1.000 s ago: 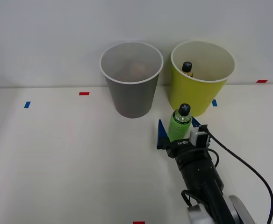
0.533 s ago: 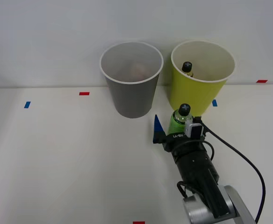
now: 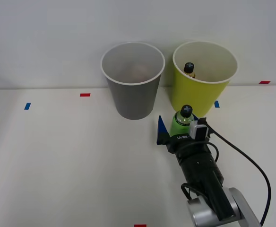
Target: Put cans in the gray bin, plastic bottles in the light green bin
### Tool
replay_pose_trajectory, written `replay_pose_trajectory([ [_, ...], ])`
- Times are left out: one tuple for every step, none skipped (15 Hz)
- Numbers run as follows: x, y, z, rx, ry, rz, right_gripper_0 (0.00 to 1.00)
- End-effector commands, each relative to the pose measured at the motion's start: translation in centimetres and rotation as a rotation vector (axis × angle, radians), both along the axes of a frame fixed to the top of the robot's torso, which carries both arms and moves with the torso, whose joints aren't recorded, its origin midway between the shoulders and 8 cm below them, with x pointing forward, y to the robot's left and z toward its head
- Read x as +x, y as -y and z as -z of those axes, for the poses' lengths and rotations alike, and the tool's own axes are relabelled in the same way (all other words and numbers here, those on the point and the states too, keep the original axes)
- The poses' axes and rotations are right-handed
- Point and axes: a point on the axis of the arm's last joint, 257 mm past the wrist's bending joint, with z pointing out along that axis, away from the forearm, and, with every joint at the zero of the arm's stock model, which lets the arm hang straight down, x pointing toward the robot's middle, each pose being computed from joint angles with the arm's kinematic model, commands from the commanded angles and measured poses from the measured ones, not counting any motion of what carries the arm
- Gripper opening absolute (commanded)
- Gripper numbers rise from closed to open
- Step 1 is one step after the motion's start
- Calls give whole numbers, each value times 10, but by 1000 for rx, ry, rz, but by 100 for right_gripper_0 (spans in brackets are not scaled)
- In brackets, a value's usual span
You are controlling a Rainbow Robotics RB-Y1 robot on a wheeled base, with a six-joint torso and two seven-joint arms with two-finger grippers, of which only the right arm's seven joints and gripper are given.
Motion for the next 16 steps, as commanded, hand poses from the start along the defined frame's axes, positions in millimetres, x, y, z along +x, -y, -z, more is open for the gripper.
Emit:
replay_pose_trajectory([
  [-1,-3,0,6,1,-6,100],
  [-1,-4,0,6,0,-7,100],
  [-1,-4,0,6,0,-7,100],
  [-1,-4,0,6,0,-7,100],
  [-2,-5,0,3,0,-9,100],
  [-2,-5,0,-4,2,-9,100],
  [-2,-5,0,-10,3,-9,100],
  [-2,-4,0,-21,5,-7,100],
  [-2,-3,0,-37,9,-7,100],
  [-2,-1,2,-60,10,-5,94],
  [-2,-1,2,-75,14,-6,83],
  [-2,0,2,-83,14,-4,71],
  [-2,0,3,-87,15,-4,56],
  [-2,1,3,-86,15,-3,42],
  [-2,2,3,-86,15,-1,30],
  [-3,2,4,-86,12,-1,24],
])
